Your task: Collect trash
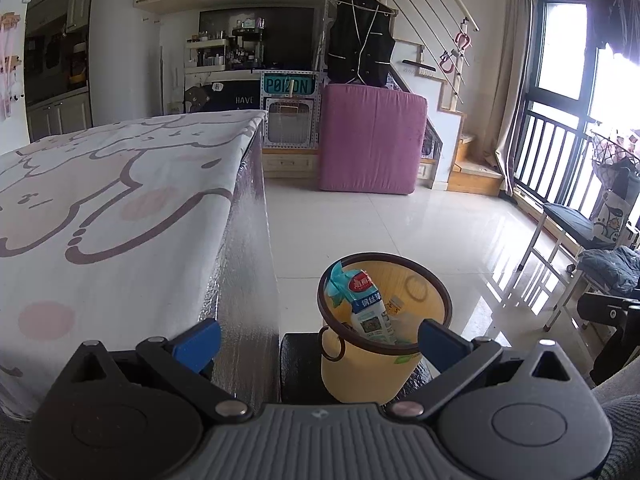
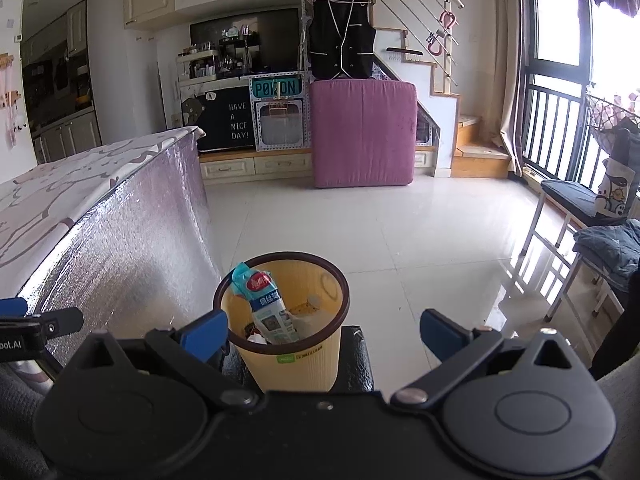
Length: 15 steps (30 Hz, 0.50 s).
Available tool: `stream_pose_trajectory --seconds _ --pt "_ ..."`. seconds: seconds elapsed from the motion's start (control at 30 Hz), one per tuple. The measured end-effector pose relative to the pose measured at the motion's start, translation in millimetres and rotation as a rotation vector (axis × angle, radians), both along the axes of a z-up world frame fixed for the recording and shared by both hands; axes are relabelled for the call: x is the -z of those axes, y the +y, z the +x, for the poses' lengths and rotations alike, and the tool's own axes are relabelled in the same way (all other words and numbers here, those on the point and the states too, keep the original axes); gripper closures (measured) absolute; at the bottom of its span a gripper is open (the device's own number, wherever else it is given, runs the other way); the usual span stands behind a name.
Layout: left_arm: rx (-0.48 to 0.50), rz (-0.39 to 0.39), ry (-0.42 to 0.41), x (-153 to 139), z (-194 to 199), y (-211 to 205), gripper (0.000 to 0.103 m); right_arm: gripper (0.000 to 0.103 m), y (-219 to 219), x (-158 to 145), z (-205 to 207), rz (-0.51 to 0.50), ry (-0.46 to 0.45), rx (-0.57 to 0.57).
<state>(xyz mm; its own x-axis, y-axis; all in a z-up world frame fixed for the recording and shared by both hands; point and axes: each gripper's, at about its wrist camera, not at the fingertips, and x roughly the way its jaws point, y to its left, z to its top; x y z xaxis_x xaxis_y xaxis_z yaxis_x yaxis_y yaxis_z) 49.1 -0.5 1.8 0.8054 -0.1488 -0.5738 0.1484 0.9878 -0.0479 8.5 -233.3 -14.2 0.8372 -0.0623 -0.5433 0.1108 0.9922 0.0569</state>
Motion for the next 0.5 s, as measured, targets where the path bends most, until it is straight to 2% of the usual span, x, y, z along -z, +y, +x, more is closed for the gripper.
stream_pose_trajectory --seconds 0.5 --pt "-0.009 -0.006 -0.013 -2.0 -0.3 3.7 0.000 0.000 -1.5 0.6 -0.7 0.003 -0.008 -0.003"
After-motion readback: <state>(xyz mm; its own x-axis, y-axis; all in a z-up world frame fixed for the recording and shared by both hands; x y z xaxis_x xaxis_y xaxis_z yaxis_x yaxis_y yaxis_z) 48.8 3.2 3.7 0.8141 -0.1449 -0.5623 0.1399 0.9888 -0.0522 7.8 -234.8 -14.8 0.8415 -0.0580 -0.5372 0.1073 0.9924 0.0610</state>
